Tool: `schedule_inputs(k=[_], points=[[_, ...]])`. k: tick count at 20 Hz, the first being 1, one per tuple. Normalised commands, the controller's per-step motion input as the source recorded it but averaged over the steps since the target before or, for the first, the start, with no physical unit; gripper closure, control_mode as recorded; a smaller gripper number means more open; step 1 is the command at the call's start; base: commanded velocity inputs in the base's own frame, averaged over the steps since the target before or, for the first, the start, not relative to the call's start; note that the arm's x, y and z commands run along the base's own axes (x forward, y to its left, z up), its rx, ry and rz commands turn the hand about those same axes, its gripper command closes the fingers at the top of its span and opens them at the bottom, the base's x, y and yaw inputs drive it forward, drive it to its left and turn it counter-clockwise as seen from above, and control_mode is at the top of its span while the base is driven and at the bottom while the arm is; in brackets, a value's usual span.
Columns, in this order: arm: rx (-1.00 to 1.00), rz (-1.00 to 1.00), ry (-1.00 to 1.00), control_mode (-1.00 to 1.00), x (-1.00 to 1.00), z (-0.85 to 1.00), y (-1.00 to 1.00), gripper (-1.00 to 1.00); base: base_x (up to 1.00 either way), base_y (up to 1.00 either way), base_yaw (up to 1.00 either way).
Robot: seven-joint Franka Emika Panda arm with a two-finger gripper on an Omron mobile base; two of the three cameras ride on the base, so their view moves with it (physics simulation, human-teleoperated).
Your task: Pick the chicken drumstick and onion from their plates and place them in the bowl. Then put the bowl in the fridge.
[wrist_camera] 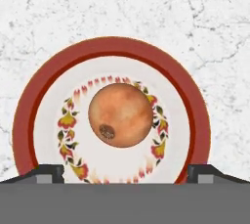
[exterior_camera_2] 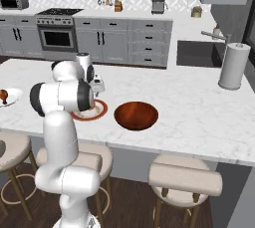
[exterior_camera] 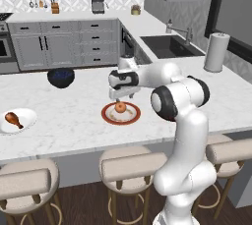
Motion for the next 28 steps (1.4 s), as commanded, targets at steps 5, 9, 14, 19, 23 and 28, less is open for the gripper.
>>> schedule_inputs(k=[5, 9, 14, 19, 23, 28], points=[[0.06, 0.01, 0.16, -1.00, 0.67, -0.03, 0.19, -1.00, 0.00, 0.00, 0.00], [-0.02, 0.00, 0.19, -1.00, 0.54, 0.00, 0.09, -1.00, 0.00, 0.00, 0.00], [-0.02, 0.00, 0.21, -1.00, 0.11, -0.06, 0.05, -1.00, 0.00, 0.00, 0.00], [-0.05, -0.01, 0.22, -1.00, 0.00, -0.36, 0.01, -1.00, 0.00, 0.00, 0.00], [-0.04, -0.01, 0.12, -1.00, -0.03, -0.36, 0.00, -1.00, 0.00, 0.00, 0.00], [0.00, -0.08, 0.10, -1.00, -0.35, -0.24, 0.00, -1.00, 0.00, 0.00, 0.00]])
